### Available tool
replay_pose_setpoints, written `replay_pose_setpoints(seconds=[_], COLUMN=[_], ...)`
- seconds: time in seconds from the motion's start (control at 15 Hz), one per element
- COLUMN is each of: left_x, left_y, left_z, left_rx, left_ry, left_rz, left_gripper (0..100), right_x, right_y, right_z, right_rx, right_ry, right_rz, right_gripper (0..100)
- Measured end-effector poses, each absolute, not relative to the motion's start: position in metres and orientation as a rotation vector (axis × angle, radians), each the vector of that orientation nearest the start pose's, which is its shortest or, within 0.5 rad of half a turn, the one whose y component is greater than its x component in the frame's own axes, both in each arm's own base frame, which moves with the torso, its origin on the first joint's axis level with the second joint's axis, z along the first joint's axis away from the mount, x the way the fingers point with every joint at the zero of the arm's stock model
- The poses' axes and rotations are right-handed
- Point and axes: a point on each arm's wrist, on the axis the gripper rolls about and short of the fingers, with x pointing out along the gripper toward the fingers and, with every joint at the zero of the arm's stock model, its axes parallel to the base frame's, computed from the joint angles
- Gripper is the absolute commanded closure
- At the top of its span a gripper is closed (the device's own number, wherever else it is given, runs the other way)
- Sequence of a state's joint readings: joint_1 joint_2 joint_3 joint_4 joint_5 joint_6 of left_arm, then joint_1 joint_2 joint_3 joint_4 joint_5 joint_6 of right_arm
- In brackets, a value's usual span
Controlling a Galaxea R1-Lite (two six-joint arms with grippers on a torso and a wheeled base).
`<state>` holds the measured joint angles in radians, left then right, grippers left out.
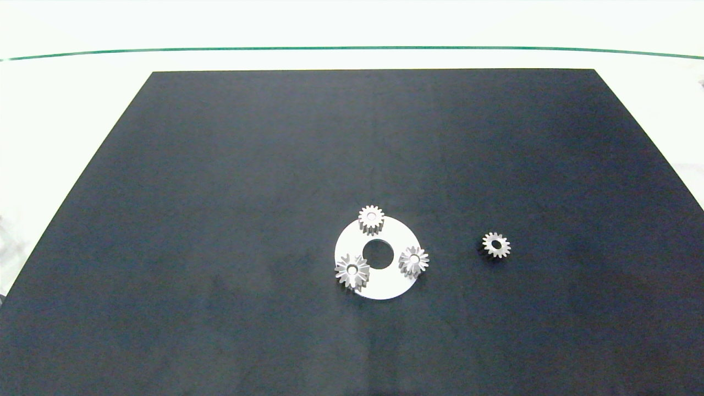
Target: Remove an incorrectly installed larger gear and replace it with the correct smaller gear
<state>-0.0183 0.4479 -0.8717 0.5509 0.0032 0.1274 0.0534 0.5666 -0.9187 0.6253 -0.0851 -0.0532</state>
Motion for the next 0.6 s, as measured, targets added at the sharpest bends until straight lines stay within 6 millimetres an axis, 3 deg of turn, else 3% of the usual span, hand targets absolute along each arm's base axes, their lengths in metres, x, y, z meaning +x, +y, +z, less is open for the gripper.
replay_pose_setpoints(seconds=[0.6], left_x=[-0.012], left_y=[0.001], left_z=[0.288], left_rx=[0.142], left_ry=[0.258], left_rz=[-0.116], left_gripper=[0], right_x=[0.044], right_y=[0.010], right_z=[0.305], right_rx=[-0.153], right_ry=[0.571], right_rz=[0.186], right_gripper=[0])
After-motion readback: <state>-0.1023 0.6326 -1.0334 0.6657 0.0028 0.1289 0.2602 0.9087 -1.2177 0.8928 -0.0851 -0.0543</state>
